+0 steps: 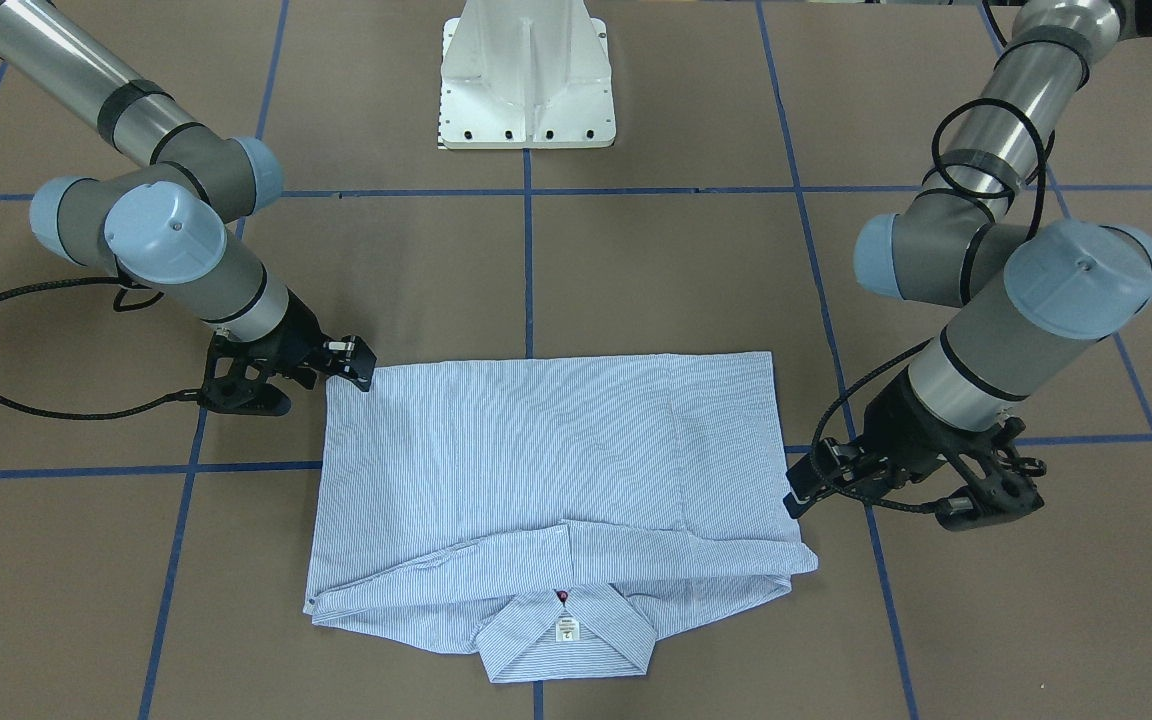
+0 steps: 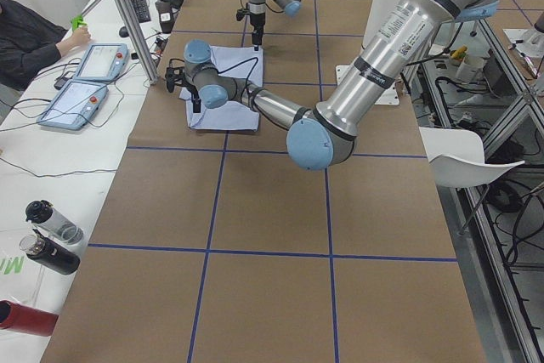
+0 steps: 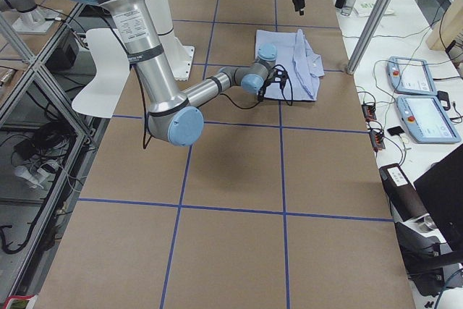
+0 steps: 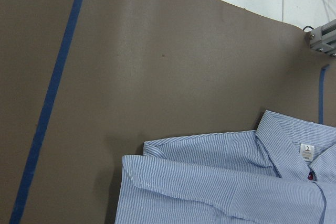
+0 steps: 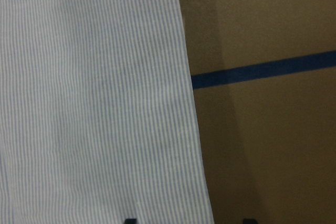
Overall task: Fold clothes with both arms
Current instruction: 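Lower the right gripper onto the folded shirt's edge nearest it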
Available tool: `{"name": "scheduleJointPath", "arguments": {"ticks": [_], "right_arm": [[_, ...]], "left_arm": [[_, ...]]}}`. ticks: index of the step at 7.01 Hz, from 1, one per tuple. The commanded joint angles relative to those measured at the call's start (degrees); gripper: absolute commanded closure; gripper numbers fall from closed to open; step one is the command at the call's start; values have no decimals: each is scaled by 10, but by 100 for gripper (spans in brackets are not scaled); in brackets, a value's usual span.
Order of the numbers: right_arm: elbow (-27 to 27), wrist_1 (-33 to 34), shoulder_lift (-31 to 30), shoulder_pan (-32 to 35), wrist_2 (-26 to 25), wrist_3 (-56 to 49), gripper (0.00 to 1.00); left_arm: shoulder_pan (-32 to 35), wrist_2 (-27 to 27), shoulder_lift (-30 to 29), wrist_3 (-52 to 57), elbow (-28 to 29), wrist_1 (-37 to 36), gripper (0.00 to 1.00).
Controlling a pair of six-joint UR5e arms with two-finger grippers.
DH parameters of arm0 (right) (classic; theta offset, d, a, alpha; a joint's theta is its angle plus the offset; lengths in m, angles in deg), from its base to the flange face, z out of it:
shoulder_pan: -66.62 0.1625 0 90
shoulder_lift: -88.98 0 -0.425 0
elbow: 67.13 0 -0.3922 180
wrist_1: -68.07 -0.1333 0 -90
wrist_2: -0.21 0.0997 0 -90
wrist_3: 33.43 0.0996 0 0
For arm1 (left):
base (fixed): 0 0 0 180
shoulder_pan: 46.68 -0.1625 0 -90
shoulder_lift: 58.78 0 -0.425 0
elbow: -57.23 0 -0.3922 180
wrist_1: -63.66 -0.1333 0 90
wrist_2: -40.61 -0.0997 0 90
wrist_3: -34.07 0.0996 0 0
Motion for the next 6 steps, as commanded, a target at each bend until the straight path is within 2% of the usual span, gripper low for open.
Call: {"name": "scheduleJointPath", "arguments": {"ticks": [1, 3, 4, 5, 6], "right_arm": [[0, -2, 0, 0, 0, -1, 100], [7, -2, -2, 2, 15, -4, 100], [29, -3, -23, 4, 42, -4, 100], [85, -3, -70, 6, 65, -4, 100], [182, -3, -158, 4, 81, -4, 100]], "left_arm": [[3, 0, 0, 0, 0, 0, 0], [8, 1, 0, 0, 0, 0, 0], [9, 1, -1, 0, -1, -7, 0], [12, 1, -1, 0, -10, -13, 0], [12, 1, 0, 0, -27, -35, 0]]}}
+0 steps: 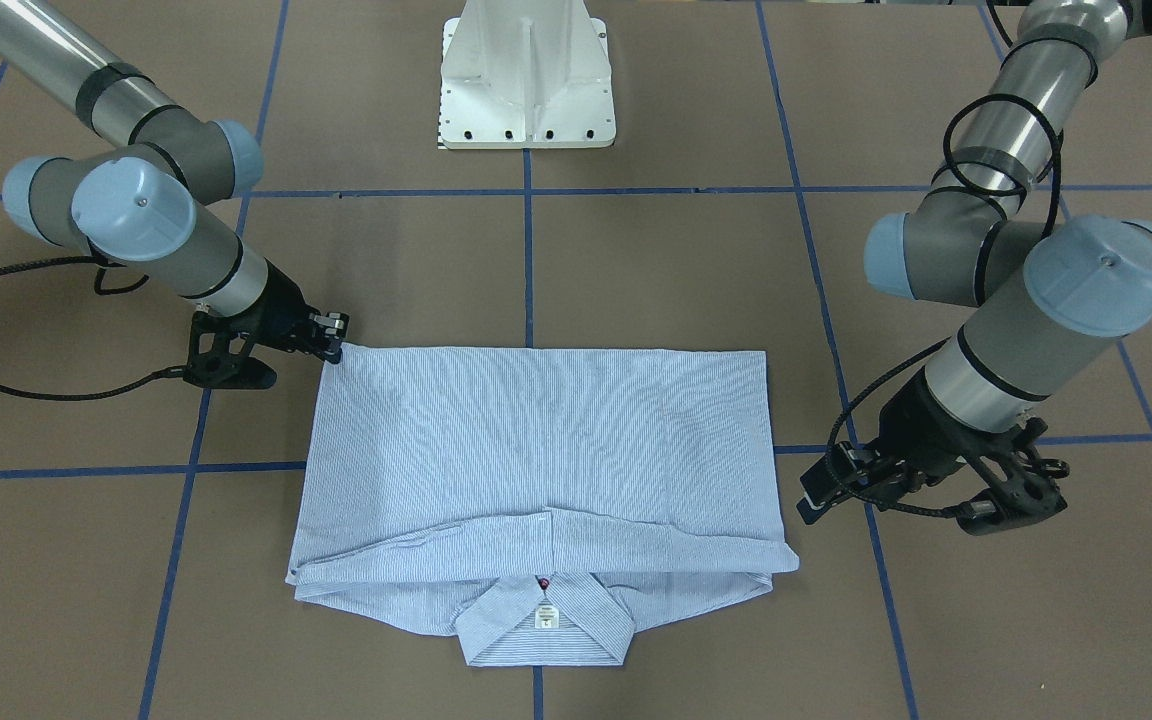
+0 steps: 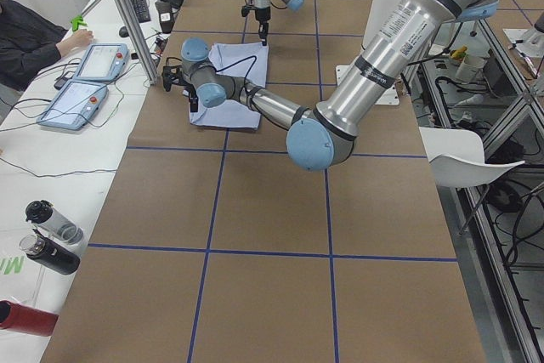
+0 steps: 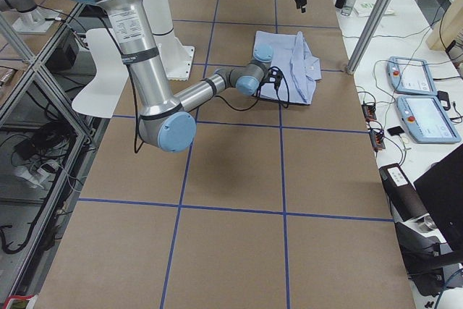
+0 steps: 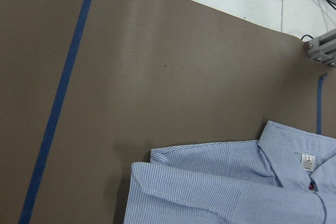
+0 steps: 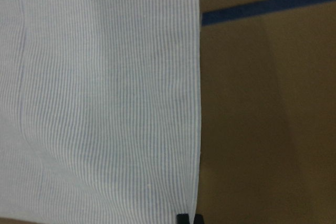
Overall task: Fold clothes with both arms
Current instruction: 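Drag the folded shirt with the right gripper toward the robot, rotating it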
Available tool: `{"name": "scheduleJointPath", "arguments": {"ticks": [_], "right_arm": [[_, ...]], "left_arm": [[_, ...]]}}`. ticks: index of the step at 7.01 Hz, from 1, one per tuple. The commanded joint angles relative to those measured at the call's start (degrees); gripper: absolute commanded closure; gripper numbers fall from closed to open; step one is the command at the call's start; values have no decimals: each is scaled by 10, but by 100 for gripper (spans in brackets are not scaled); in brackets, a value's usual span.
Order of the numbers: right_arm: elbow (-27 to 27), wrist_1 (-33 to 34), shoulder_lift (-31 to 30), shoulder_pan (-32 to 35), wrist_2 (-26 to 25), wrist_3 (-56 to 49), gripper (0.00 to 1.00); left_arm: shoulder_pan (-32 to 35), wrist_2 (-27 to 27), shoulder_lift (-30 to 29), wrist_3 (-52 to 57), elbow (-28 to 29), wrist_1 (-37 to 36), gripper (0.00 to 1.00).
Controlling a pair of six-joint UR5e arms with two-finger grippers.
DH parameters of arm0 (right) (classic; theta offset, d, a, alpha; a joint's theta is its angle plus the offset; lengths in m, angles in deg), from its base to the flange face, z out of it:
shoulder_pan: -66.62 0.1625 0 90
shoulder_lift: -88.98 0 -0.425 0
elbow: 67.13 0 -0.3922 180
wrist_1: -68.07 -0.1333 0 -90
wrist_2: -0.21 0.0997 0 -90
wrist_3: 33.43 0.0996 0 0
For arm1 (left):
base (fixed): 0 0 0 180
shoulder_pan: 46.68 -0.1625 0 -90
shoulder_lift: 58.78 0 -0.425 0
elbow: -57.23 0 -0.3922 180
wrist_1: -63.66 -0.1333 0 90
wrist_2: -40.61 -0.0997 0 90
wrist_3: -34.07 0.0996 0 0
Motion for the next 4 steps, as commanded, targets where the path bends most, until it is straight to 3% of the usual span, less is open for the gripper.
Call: {"name": "scheduleJointPath", "arguments": {"ticks": [1, 2, 4], "right_arm": [[164, 0, -154, -1, 34, 4, 100], [208, 0, -201, -16, 64, 10, 100], [240, 0, -234, -70, 158, 92, 100]], "left_arm": [[1, 0, 2, -1, -28, -29, 0], [1, -1, 2, -1, -30, -30, 0], [2, -1, 9, -1, -50, -40, 0]]}}
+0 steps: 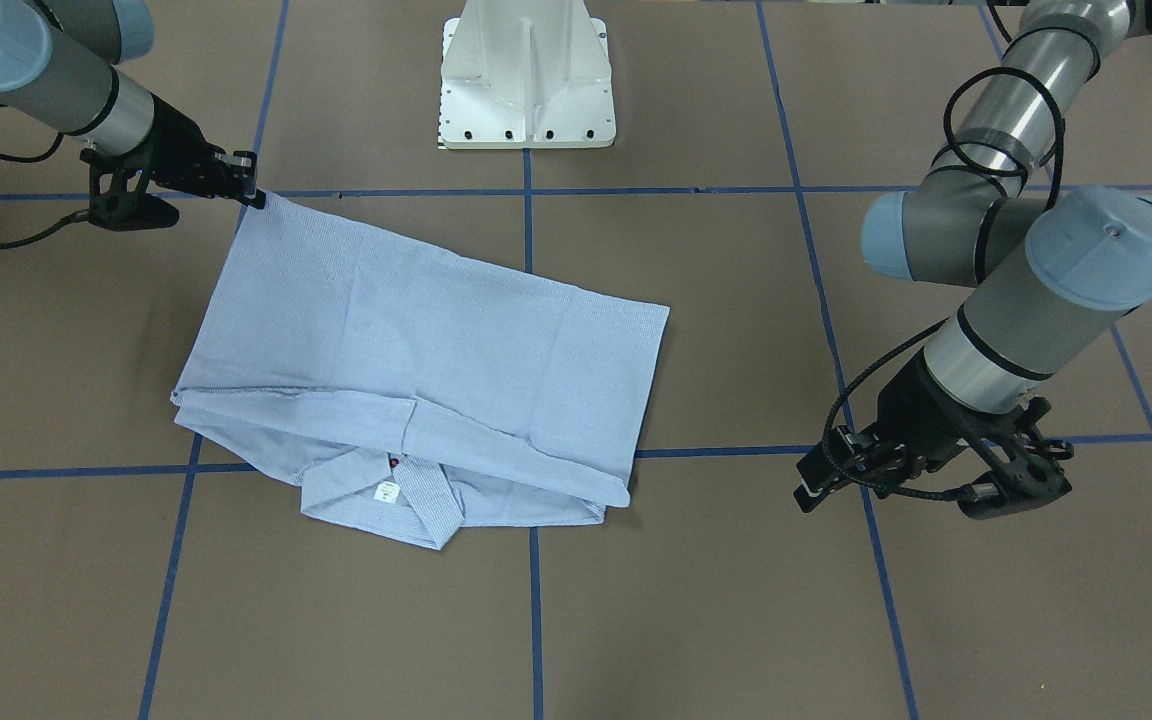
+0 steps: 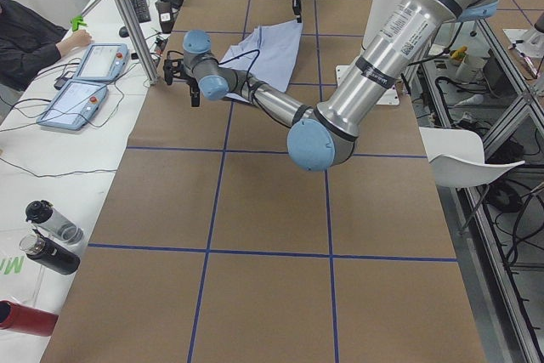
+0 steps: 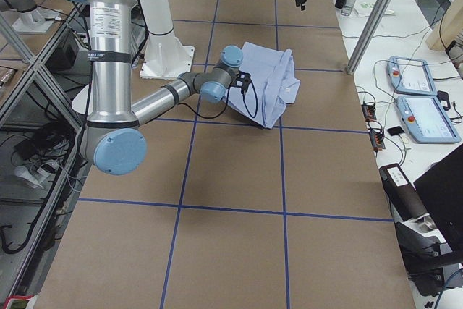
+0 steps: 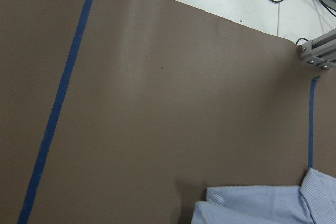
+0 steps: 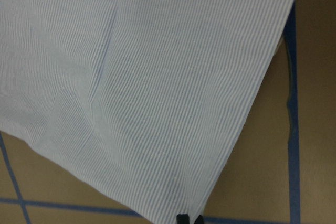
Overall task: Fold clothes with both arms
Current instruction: 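Drag the folded shirt with the right gripper toward the robot, rotating it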
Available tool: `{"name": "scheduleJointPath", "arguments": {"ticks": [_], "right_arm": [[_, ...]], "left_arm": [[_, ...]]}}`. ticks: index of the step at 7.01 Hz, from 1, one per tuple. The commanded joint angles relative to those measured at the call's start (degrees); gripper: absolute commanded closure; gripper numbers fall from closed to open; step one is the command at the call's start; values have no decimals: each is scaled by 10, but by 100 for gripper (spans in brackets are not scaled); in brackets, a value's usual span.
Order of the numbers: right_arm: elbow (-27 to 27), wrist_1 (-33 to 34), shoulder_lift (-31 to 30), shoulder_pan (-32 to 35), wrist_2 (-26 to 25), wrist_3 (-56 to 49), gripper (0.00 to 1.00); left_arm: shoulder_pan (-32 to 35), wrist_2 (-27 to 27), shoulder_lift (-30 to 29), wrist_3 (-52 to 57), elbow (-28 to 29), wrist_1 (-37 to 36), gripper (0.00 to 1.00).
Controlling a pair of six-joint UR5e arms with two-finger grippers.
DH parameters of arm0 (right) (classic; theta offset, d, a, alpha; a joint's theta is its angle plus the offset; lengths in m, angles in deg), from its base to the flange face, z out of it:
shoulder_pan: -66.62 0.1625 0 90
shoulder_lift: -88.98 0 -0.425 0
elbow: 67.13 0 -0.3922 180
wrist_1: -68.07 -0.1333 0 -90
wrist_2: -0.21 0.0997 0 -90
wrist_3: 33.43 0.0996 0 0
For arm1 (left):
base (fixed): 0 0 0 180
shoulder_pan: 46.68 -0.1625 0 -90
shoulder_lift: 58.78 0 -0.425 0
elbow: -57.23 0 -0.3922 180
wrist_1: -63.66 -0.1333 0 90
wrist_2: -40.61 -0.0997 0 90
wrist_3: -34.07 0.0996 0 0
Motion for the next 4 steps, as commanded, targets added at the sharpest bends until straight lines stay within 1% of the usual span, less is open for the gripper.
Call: {"name": "scheduleJointPath", "arguments": {"ticks": [1, 2, 3, 4], "right_arm": [[47, 0, -35, -107, 53, 92, 100], [47, 0, -42, -150, 54, 100, 100], [48, 0, -49, -166, 54, 102, 100], [48, 0, -50, -168, 57, 141, 82]], "left_arm": [[1, 0, 21, 0, -46, -23, 0], [1, 0, 25, 0, -67, -41, 0], [1, 0, 25, 0, -70, -43, 0], [0, 0, 31, 0, -78, -45, 0]]}}
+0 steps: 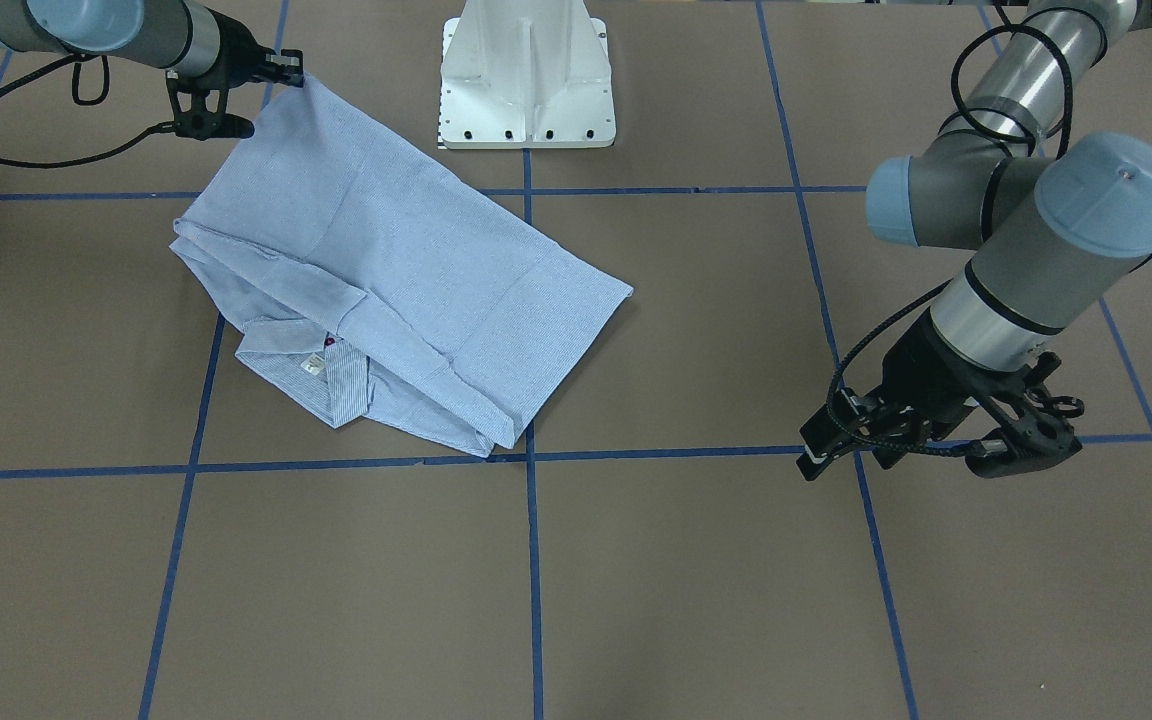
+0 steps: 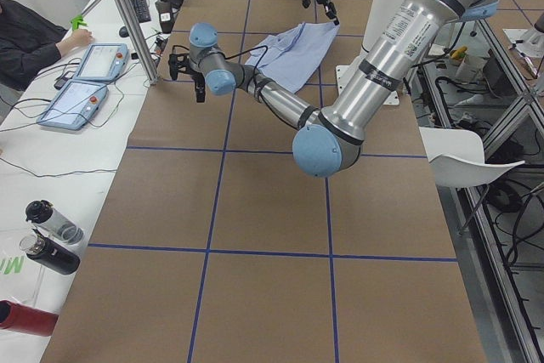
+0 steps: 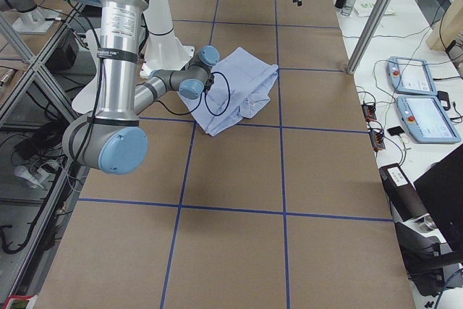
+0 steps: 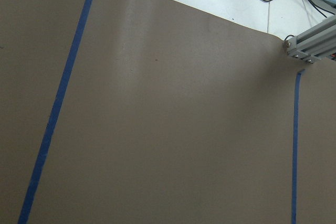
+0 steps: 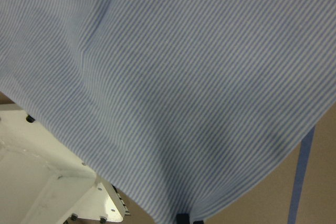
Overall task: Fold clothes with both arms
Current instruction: 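Drag the folded shirt with the right gripper toward the robot, rotating it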
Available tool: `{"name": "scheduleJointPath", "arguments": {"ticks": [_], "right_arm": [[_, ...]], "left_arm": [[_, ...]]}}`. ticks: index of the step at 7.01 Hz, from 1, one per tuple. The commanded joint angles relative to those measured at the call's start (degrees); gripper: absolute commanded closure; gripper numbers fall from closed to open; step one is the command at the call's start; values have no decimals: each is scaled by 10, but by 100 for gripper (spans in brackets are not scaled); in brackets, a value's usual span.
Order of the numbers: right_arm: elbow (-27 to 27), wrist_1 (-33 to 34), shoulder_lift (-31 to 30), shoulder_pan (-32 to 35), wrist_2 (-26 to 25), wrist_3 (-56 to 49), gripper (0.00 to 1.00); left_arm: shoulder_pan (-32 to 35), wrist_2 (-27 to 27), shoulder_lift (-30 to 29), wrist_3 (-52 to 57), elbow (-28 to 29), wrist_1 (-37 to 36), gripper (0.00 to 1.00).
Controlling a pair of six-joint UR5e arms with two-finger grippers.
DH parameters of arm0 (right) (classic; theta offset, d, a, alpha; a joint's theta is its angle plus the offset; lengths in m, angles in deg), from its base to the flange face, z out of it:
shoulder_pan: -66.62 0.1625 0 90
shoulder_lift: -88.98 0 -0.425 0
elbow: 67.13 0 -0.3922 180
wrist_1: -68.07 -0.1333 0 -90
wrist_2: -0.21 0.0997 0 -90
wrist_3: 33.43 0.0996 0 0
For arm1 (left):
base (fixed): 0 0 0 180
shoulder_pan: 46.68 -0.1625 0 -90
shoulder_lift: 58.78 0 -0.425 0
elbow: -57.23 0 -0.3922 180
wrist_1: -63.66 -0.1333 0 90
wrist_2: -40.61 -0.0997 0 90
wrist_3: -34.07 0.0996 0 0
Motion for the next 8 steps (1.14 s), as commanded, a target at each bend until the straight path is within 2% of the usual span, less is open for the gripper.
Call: {"name": "scheduleJointPath", "arguments": {"ticks": [1, 2, 3, 4, 5, 6, 7, 8], "right_arm": [[-1, 1, -1, -1, 1, 42, 1], [-14, 1, 3, 34, -3, 42, 0], [-36, 1, 47, 97, -12, 40, 0], [-57, 1, 107, 157, -17, 39, 0], [-72, 1, 146, 202, -46, 37, 0], [-70, 0, 150, 226, -106, 33, 0], [-73, 1, 168, 243, -135, 7, 0], [-73, 2, 179, 264, -142, -16, 0]], "left_arm": [[-4, 1, 9, 0, -19, -5, 0], [-19, 1, 18, 0, -41, -4, 0], [-66, -3, 51, -3, -90, -6, 0], [-104, -4, 89, -64, -142, -5, 0], [-153, -6, 106, -142, -185, -6, 0], [-206, -34, 108, -211, -196, -6, 1], [-260, -80, 107, -260, -195, -6, 1], [-298, -105, 105, -289, -191, -7, 1]]}}
